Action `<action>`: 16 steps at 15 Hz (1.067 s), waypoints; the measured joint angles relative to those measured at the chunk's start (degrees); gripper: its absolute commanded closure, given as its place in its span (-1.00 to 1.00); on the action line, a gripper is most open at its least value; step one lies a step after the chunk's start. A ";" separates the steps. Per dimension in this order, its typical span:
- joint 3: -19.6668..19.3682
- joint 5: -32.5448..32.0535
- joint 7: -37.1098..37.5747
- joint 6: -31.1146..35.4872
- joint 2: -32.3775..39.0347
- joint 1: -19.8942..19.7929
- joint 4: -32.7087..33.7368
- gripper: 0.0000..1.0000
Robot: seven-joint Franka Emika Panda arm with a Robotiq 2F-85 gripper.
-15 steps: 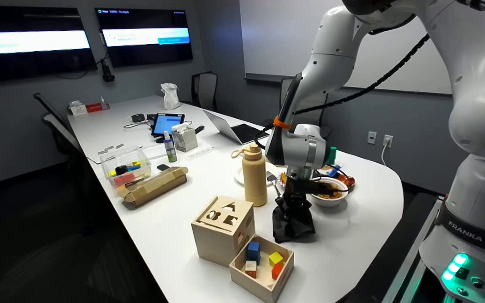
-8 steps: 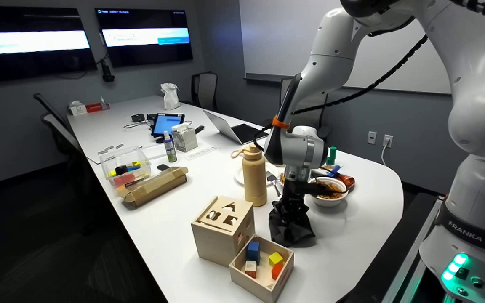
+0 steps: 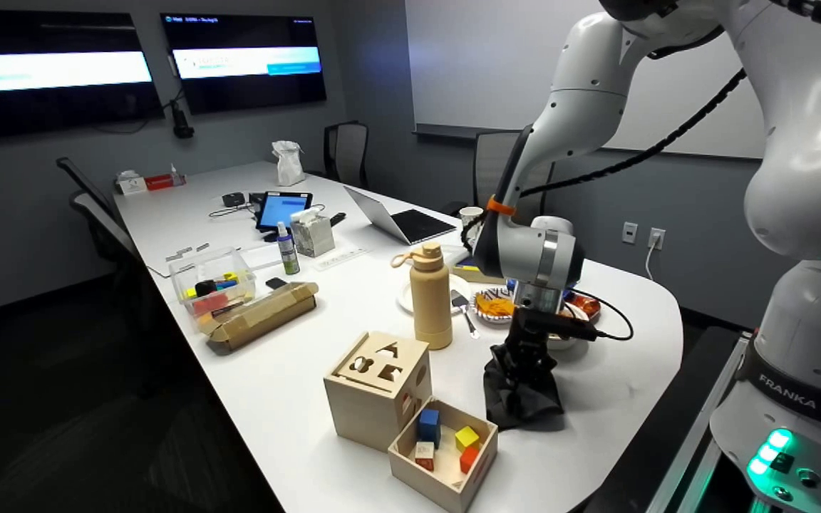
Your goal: Use the grey towel to wipe the counter.
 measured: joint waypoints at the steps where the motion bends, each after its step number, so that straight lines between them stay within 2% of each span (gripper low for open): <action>1: 0.95 2.15 -1.14 1.23 -0.12 -1.95 -1.31 0.97; 5: 4.30 8.41 -5.19 7.51 -0.17 -9.04 -4.32 0.97; 8: 4.94 8.60 -5.75 10.43 -0.12 -10.42 -3.89 0.97; 11: 5.12 7.70 -6.09 12.54 0.14 -9.31 -1.45 0.97; 16: 3.73 2.27 -6.06 12.27 1.45 -2.56 4.48 0.97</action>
